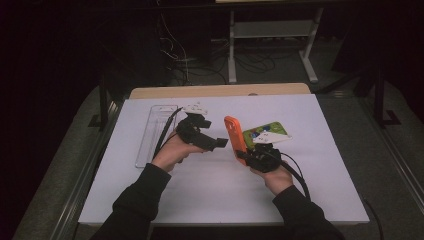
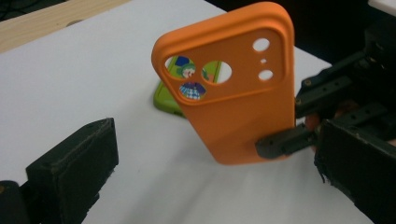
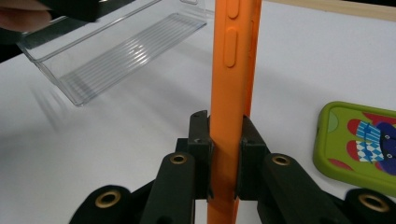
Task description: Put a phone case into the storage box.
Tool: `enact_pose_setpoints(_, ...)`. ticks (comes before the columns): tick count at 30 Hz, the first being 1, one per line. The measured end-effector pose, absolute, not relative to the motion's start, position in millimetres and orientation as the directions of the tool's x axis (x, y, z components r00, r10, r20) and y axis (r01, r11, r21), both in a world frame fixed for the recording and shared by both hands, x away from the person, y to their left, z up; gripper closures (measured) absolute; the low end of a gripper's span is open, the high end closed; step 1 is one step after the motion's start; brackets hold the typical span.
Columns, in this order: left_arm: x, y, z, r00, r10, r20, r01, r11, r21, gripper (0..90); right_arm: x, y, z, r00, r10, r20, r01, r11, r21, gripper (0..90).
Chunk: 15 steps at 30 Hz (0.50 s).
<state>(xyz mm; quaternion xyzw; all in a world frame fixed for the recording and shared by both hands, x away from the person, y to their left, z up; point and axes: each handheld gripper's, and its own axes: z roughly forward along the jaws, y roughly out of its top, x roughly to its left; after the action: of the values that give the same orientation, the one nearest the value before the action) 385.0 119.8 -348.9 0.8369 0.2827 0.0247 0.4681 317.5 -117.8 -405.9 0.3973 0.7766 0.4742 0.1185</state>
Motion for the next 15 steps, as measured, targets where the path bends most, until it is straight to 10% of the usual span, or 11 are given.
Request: enact_pose_setpoints(15, 397, 96, -355, 0.839, 0.477, -0.263, 0.459, -0.358, 0.813, 0.0, 315, -113, -404, -0.668, 0.716, 0.204, 0.496, 0.223, 0.840, 78.0)
